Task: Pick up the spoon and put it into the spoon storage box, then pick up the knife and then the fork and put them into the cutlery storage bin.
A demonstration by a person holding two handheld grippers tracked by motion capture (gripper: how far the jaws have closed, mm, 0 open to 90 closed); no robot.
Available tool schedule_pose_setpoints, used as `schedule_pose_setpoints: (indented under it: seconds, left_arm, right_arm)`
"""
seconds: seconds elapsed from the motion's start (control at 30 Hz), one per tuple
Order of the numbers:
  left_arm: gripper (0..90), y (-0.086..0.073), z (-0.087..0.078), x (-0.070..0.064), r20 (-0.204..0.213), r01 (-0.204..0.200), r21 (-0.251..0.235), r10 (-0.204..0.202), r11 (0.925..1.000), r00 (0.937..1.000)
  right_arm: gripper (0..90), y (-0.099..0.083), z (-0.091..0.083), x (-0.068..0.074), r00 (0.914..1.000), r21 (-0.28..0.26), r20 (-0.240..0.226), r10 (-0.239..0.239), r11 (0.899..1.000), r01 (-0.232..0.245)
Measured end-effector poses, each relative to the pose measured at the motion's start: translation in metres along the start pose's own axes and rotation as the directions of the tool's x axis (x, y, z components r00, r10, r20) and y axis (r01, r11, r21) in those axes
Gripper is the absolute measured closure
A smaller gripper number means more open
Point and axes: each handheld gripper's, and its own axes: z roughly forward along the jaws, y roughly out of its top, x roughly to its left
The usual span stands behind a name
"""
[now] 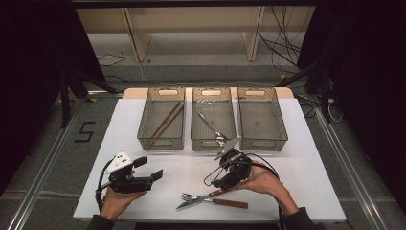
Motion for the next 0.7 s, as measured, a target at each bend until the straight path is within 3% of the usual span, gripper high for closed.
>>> schedule_pose_setpoints:
  seconds: [0.53,0.7]
  left_arm:
    - [15.8,0.0,0.0,0.0,0.001,-0.001,0.002,0.001,1.0,1.0]
    - [15.8,0.0,0.0,0.0,-0.002,-0.003,0.003,0.003,1.0,1.0]
  right_arm:
    - [29.3,-0.003,0.009,0.005,0.9989,0.067,0.004,-0.046,0.997,0.046]
    - [32.3,-0.004,0.011,0.005,0.9968,0.089,0.006,-0.08,0.993,0.079]
